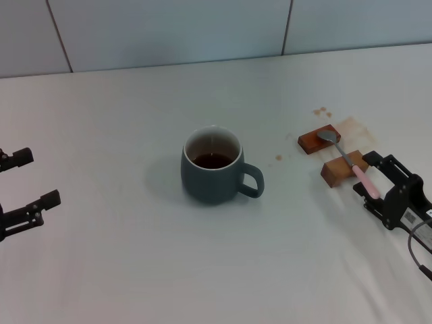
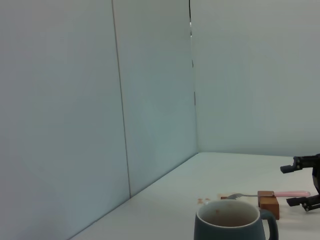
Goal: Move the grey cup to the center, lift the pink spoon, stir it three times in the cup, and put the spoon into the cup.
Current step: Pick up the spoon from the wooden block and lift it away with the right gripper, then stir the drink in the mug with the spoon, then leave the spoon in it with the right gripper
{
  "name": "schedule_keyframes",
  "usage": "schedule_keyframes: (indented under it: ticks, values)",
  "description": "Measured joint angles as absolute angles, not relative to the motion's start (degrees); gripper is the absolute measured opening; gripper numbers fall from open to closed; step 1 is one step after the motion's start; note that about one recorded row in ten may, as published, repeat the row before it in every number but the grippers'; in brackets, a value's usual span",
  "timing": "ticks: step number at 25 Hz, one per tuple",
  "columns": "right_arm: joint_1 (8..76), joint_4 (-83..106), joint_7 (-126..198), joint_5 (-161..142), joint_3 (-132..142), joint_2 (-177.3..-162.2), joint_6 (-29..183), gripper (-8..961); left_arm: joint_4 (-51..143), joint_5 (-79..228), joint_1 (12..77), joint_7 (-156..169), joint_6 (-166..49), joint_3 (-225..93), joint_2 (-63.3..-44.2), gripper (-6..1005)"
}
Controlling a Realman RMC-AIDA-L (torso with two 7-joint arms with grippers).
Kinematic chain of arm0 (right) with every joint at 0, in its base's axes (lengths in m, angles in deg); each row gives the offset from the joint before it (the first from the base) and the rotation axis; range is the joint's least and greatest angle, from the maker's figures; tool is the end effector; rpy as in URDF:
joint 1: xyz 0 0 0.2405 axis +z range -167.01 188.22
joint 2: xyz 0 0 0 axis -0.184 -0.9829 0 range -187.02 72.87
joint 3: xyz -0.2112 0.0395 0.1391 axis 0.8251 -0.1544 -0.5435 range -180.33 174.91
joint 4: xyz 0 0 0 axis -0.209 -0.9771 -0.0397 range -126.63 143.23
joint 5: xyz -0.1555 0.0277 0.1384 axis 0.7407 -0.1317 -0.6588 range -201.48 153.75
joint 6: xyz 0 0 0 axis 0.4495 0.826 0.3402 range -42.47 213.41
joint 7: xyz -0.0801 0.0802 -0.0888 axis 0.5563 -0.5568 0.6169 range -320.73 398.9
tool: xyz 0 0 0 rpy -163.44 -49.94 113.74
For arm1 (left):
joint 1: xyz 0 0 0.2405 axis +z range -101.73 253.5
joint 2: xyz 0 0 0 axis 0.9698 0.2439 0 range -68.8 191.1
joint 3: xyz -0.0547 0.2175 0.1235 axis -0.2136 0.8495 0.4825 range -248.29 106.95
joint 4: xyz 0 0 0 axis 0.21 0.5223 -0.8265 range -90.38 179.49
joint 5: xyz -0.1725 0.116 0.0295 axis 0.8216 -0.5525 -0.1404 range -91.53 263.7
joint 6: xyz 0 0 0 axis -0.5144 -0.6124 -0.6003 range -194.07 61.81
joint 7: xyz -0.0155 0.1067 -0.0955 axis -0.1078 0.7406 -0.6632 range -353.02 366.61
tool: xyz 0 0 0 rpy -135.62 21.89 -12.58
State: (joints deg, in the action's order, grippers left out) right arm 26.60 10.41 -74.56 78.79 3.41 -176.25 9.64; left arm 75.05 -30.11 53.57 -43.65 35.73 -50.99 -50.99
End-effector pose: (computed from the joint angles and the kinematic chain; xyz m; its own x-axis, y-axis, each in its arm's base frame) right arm 0.3680 0.2440 -0.0357 -0.6695 -0.4034 -0.6238 -0.7199 0.1451 0.6788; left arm -0.3271 0.2768 0.0672 0.8259 0.0079 0.5638 0.3015 -0.8512 -0.4297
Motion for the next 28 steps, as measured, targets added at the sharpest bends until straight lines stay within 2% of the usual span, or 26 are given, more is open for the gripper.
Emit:
schedule_keyframes:
  ticks: [2,10,21,28]
  values:
    - [26.6,10.4,-75.1,78.8,3.5,-176.25,9.9,775,75.1,-30.1,53.5,-43.7,35.7,-51.0,-50.99,834]
    - [26.4,10.4,-75.6,79.0,3.6,-176.25,10.2,574,75.0,-29.5,53.5,-43.7,36.6,-51.0,-50.99,834]
    - [26.1,10.9,-69.6,78.8,2.3,-176.33,9.1,119,75.6,-27.9,54.6,-43.7,37.9,-51.0,-50.99,834]
    - [26.5,13.1,-42.8,78.3,-12.2,-176.26,0.8,109,75.6,-27.0,55.2,-43.7,39.0,-51.0,-51.20,834]
